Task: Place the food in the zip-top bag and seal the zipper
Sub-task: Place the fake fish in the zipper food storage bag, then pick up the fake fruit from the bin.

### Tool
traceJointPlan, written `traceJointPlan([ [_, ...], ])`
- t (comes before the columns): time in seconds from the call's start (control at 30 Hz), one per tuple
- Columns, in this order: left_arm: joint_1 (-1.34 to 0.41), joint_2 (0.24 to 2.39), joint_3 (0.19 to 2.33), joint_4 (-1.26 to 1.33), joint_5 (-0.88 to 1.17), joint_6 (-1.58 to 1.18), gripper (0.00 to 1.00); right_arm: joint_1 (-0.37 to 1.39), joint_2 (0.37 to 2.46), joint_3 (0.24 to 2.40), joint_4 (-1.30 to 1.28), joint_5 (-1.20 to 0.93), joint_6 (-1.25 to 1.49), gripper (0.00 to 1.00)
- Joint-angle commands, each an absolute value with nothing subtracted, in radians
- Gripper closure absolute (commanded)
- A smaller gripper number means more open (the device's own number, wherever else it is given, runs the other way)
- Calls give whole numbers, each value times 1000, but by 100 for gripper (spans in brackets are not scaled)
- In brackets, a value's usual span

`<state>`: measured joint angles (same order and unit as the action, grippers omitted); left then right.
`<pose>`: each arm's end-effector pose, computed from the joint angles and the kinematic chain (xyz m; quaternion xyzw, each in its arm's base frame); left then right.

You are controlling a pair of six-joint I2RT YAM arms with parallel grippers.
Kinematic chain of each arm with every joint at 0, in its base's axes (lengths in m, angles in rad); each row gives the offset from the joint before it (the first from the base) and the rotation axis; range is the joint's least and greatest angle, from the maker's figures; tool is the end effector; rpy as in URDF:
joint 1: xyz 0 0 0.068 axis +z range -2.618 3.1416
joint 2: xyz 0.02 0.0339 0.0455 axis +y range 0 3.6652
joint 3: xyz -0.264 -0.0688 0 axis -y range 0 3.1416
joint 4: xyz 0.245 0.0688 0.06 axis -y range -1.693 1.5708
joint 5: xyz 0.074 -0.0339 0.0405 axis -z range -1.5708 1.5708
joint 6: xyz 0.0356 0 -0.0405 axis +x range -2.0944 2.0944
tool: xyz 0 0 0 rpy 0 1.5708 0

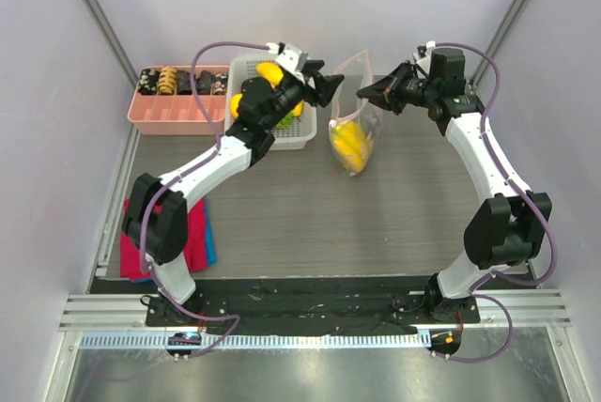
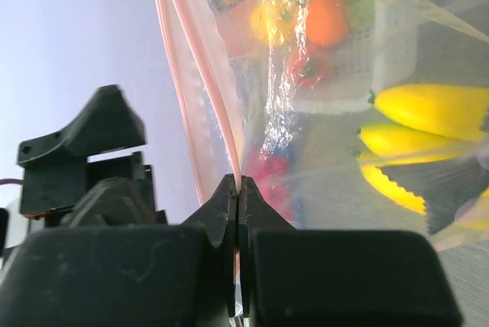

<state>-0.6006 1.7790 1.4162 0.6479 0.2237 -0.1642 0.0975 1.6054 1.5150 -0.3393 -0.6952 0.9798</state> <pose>0.3497 -0.2491 0.3715 0.2162 0.5623 -0.3589 0.7130 0.3667 0.0588 0.3728 0.1715 0.7941 0.5066 0.2888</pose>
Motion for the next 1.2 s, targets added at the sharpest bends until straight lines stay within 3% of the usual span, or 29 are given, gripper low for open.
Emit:
traceJointPlan([
  [0.0,-561,1680,1437,540,250,-190,33,87,1575,1520,-272,-735,982,99],
  [0.23,-532,1706,1663,97,322,-273,25,89,1546,1503,-272,-710,960,99],
  [0.4,-485,1700,1720,-112,310,-334,10,91,1484,1519,-291,-706,901,99],
  [0.43,-465,1704,1735,-138,310,-347,1,91,1461,1519,-320,-703,888,99],
  [0.57,-307,1831,1902,-355,345,-391,0,92,1413,1477,-380,-664,827,99],
  [0.67,-232,1899,1974,-461,408,-263,0,91,1416,1439,-383,-653,805,99],
  [0.97,-224,2154,2327,-1011,235,499,0,89,1463,1425,-408,-669,758,99],
  [1.17,-222,2082,2117,-879,219,788,0,89,1551,1610,-612,-701,593,99],
])
